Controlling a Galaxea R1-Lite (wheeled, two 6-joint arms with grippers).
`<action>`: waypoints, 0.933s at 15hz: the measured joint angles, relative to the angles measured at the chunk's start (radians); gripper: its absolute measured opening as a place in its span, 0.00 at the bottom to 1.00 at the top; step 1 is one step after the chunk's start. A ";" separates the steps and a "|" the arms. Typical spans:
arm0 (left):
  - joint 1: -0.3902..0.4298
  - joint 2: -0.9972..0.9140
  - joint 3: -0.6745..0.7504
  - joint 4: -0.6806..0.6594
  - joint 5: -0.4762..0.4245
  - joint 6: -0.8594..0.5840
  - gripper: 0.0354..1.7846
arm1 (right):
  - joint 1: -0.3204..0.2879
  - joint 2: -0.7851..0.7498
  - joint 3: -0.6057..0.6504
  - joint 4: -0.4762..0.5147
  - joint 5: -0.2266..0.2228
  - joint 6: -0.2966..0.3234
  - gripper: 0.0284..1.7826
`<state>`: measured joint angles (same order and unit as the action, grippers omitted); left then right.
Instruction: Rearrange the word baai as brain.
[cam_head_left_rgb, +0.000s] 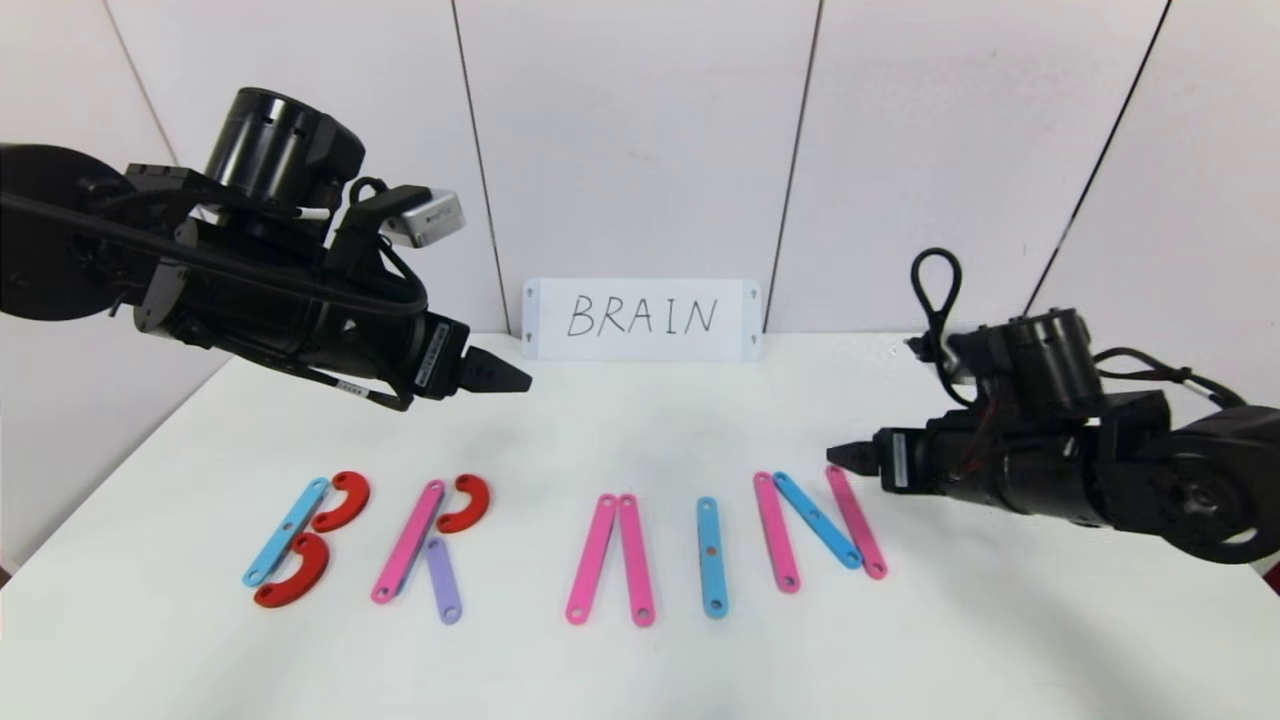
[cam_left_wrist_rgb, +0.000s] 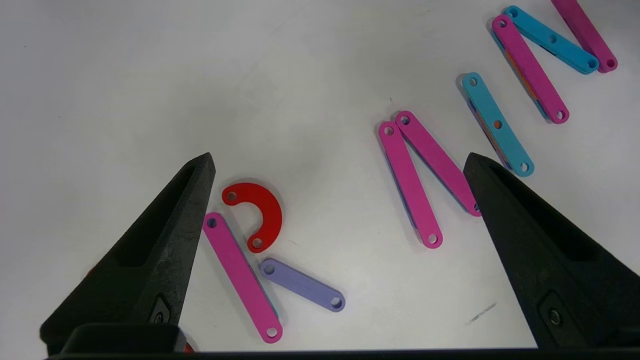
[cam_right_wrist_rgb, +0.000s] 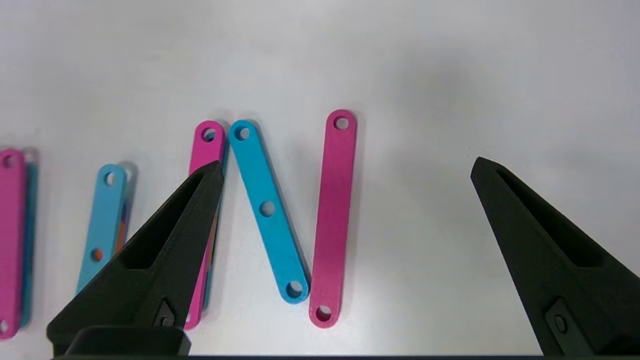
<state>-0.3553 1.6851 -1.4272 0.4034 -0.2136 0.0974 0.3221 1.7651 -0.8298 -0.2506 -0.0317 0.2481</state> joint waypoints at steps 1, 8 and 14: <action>0.001 0.000 -0.001 0.000 0.002 -0.001 0.97 | -0.021 -0.032 0.003 0.003 0.048 -0.026 0.97; 0.000 -0.029 0.019 0.001 0.004 -0.002 0.97 | -0.076 -0.301 0.135 0.020 0.081 -0.086 0.97; -0.014 -0.157 0.163 0.000 0.017 0.001 0.97 | -0.084 -0.606 0.214 0.183 0.048 -0.091 0.97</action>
<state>-0.3694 1.5283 -1.2638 0.4030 -0.1970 0.0989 0.2381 1.1589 -0.6157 -0.0672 0.0164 0.1566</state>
